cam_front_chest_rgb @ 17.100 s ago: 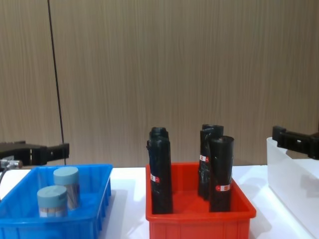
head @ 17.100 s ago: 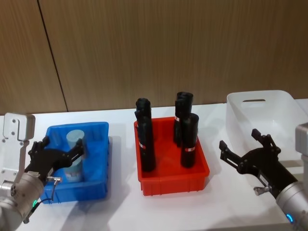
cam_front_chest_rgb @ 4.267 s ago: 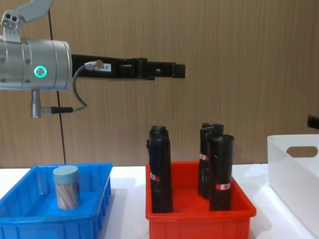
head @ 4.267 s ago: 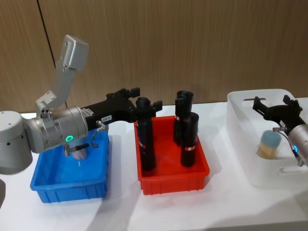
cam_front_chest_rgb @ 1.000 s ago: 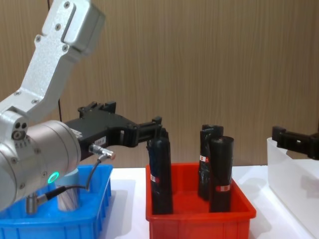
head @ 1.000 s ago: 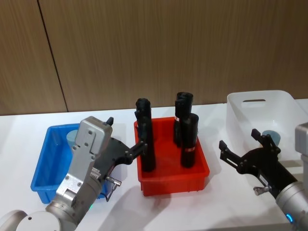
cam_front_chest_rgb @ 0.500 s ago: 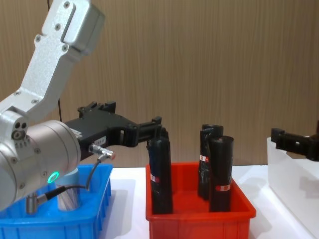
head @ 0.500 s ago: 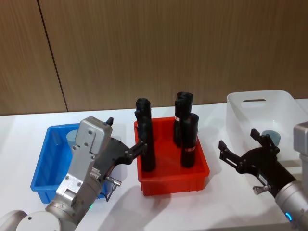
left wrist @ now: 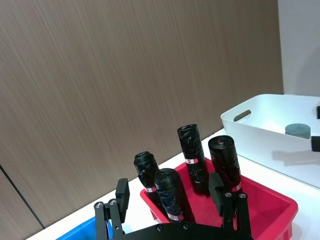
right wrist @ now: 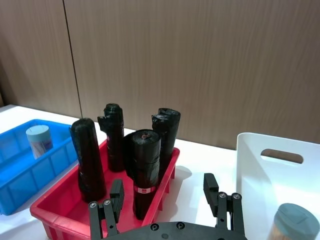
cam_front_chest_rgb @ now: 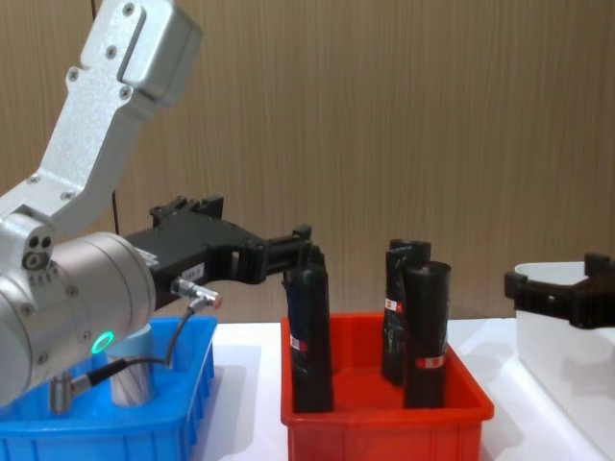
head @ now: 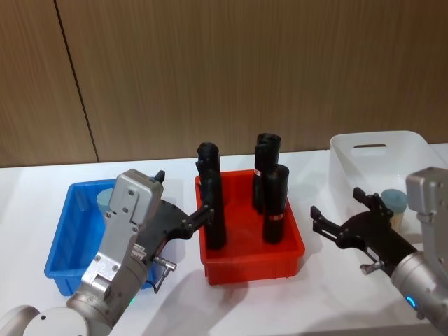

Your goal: Pick the cotton swabs from the blue box and place them into the white box.

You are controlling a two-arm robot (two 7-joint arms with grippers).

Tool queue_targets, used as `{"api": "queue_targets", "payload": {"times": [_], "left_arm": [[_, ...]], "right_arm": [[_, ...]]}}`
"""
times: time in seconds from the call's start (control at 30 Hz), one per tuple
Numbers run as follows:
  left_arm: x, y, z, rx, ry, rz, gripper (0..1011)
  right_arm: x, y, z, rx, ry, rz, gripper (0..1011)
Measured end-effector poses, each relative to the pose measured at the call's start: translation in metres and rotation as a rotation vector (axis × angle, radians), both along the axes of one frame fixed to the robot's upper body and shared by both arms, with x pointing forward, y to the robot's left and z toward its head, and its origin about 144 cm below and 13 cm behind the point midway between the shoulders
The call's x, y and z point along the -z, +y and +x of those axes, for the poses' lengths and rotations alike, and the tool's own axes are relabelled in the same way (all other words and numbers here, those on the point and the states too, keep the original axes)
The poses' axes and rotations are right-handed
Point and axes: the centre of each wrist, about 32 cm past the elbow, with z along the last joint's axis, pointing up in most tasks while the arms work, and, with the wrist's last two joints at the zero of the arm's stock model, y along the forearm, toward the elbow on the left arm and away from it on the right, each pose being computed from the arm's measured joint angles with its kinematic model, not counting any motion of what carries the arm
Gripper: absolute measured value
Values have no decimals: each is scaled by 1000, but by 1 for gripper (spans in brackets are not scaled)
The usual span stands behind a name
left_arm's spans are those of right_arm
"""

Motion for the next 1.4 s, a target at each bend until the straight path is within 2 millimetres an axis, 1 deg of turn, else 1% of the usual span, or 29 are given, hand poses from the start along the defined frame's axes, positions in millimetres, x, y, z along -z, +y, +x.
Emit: {"api": "queue_targets", "payload": {"times": [0.17, 0.37, 0.6, 0.77, 1.3, 1.4], "left_arm": [[0, 0, 0, 0, 0, 0, 1004], [0, 0, 0, 0, 0, 0, 1004], [0, 0, 0, 0, 0, 0, 1004], [0, 0, 0, 0, 0, 0, 1004], [0, 0, 0, 0, 0, 0, 1004], [0, 0, 0, 0, 0, 0, 1004]], "right_arm": [[1, -2, 12, -26, 13, -10, 1002], [2, -4, 33, -55, 35, -15, 1001], [3, -4, 52, -80, 54, -8, 1001], [3, -4, 70, -101, 75, 1, 1001], [6, -1, 108, -153, 100, 36, 1002], [6, 0, 112, -158, 103, 39, 1001]]}}
